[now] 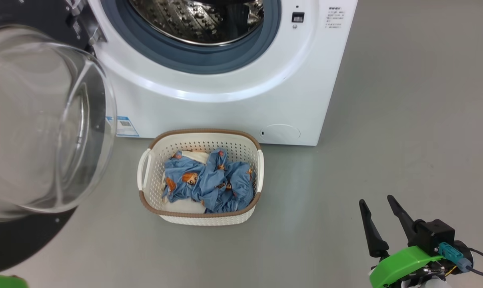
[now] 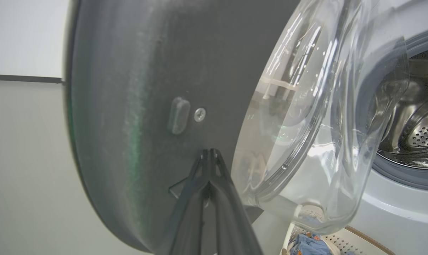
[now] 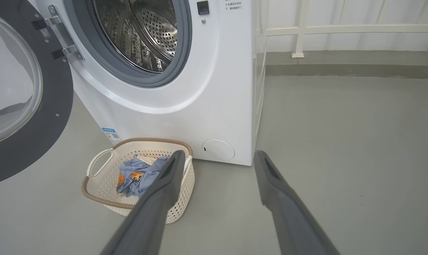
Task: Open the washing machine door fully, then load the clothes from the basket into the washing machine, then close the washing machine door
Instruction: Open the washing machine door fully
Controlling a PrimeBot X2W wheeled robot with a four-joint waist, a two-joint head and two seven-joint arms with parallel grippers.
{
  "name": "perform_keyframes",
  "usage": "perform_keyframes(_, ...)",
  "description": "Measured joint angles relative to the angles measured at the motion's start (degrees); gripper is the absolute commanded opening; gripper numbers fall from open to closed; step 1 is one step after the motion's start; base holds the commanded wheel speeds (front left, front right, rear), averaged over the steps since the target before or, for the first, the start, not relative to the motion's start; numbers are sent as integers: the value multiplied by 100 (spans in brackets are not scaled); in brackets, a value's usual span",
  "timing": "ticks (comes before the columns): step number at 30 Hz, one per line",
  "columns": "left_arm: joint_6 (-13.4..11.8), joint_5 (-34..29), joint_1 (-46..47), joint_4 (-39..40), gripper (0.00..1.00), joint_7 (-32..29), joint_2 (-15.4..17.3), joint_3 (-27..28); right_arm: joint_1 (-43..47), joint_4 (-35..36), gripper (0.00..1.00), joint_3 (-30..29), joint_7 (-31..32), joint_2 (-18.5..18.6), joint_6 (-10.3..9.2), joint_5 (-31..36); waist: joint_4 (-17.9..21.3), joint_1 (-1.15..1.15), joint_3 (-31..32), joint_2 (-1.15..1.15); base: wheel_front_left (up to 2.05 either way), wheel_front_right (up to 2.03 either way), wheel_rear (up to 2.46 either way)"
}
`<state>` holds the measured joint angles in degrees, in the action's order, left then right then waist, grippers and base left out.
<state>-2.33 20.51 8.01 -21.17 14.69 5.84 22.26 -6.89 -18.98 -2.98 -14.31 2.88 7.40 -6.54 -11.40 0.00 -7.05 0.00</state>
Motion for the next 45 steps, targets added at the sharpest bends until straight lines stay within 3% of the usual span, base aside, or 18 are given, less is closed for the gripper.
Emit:
perform_keyframes(13,152,7,700,-878,0,1,515,490,-142,16,100,10,0,41,0,46,6,0,-273,0,0,0,0)
perform_keyframes(26,463,-310,878,-1129,0,1,576,701,-195,-11,100,13,0,44,0,46,51,0,-256,0,0,0,0)
perform_keyframes(35,670,-715,747,-775,0,1,314,770,-215,-37,100,14,0,38,0,30,71,0,-76,0,0,0,0)
perform_keyframes(44,823,-1102,160,70,0,1,-200,582,-143,-38,100,18,0,24,0,-30,116,0,170,0,0,0,0)
perform_keyframes(45,860,-1115,93,198,17,1,-252,511,-118,-40,100,20,0,22,0,-30,127,0,197,0,0,0,0)
